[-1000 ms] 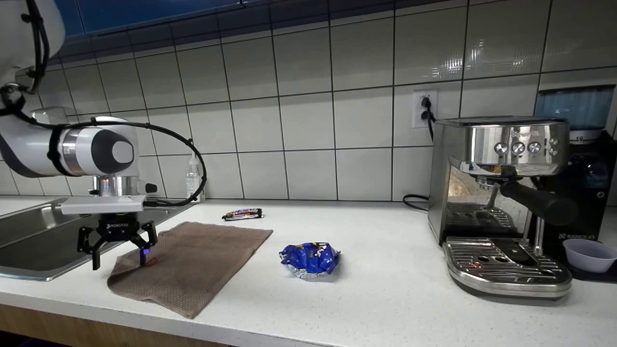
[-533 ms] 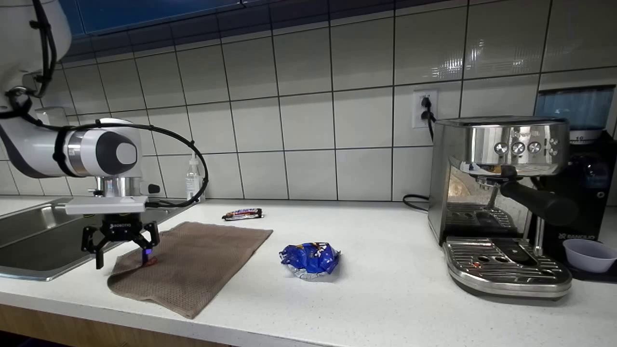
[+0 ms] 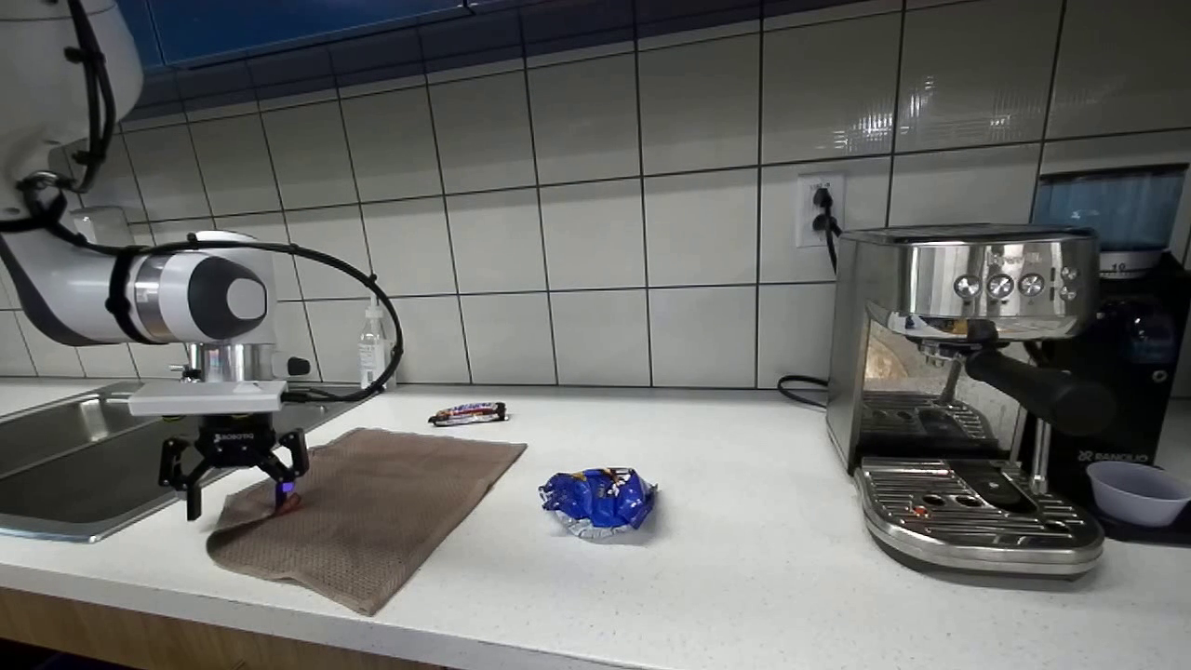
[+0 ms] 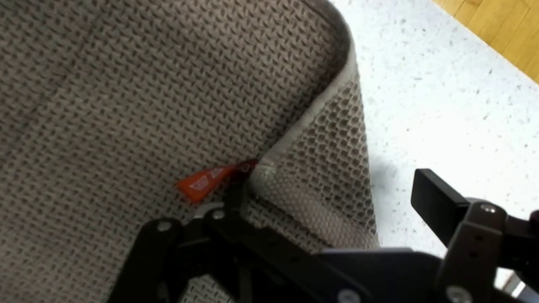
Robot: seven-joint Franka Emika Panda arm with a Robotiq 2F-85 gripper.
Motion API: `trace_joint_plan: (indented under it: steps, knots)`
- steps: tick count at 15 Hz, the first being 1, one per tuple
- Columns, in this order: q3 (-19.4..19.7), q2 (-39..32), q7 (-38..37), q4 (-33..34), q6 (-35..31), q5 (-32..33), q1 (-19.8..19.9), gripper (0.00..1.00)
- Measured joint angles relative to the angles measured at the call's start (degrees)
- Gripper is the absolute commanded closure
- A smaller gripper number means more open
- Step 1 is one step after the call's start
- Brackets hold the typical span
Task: Fold the towel into a triangle.
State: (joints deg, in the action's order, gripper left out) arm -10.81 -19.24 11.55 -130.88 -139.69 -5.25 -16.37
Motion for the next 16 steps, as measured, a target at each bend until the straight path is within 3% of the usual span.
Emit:
trace_joint_plan:
  steps: [2, 11, 12, 16]
  knots:
    - [0.0, -0.2, -0.04, 0.07, 0.0, 0.0, 0.0, 0.26]
    - [-0.13, -0.17, -0.07, 0.75, 0.19, 0.0, 0.34, 0.96]
    - [-0.26, -0.13, -0.1, 0.87, 0.31, 0.0, 0.35, 1.0]
    - [-0.56, -0.09, -0.21, 1.03, 0.47, 0.0, 0.38, 0.98]
